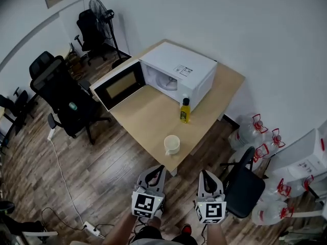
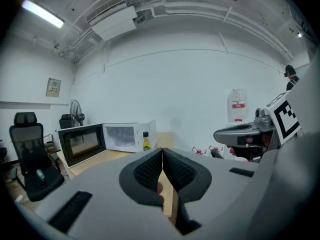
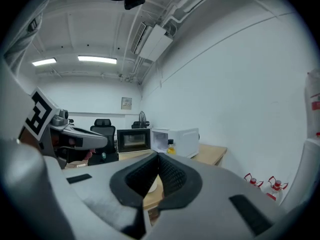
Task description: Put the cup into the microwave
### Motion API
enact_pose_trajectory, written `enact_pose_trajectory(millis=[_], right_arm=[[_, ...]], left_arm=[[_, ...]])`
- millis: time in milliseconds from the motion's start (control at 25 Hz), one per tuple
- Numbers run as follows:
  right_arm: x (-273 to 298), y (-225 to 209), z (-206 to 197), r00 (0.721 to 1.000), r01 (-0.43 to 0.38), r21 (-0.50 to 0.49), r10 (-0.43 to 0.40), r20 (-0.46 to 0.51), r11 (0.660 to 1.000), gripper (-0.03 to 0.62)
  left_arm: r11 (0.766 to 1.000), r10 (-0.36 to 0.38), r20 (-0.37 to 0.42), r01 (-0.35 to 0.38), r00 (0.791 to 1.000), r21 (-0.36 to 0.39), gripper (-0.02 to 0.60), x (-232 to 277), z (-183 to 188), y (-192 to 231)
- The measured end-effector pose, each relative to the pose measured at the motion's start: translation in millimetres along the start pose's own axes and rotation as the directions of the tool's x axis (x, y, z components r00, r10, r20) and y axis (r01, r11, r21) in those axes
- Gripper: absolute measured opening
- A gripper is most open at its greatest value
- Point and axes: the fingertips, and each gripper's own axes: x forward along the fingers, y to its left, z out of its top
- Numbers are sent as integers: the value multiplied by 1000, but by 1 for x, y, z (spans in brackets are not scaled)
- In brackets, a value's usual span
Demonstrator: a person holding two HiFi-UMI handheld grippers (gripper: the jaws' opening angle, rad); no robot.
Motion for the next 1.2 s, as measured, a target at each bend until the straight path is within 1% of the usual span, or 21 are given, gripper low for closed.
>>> enact_pose_trajectory(millis=[160,400,720,960,1000,1040,1200], right_arm=[[28,-6,-21,999,28,23,-27,-39,999,17],[52,-16,-58,993,64,56,-58,-100,996,17],[59,-29,-90,983,108,81,-94,-159,991,17],[66,-28,-102,980,102,90,-85,-179,991,17],[68,-27,-104,980,97,90,-80,-181,991,17],[69,-26,-106,980,93,92,-75,-183,991,17],[71,-24,-120,977,93,106,-70,-203,990,17]], left_arm=[[999,-45,-50,45,998,-8,25,36,-25,11],[997,-81,-108,80,991,-19,25,73,-63,21],[996,-75,-161,68,984,-49,25,99,-100,30],[996,-83,-203,72,976,-61,30,110,-121,30],[995,-89,-213,78,973,-62,63,112,-127,29],[995,-95,-221,82,971,-63,121,115,-131,28],[994,-98,-247,83,964,-67,183,125,-148,30]])
